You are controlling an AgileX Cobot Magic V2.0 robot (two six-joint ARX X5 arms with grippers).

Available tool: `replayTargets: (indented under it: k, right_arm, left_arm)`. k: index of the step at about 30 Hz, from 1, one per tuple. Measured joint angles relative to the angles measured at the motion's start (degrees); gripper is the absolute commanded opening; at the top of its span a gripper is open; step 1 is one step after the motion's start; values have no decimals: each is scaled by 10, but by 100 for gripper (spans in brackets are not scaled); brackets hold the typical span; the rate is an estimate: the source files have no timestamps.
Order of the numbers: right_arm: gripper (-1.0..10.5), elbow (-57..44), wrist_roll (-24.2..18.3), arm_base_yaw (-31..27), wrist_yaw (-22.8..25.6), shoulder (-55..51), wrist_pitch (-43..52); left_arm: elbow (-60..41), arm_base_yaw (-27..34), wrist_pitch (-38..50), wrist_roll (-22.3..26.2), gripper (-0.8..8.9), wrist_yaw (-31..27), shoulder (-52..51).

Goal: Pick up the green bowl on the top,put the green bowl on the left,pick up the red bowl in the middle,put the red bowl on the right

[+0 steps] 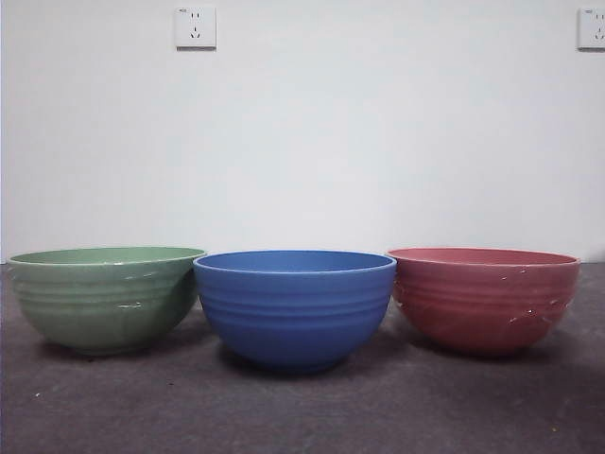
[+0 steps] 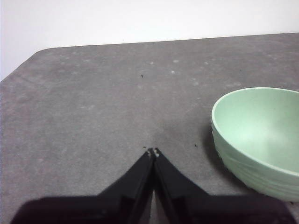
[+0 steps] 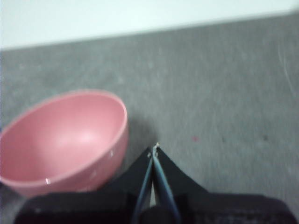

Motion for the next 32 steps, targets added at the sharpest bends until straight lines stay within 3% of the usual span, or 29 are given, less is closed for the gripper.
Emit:
replayTargets:
  k: [32]
  right_arm:
    - [2, -7, -2, 0, 2, -4, 16]
  left_arm:
    - [0, 0, 0, 0, -3, 0, 0]
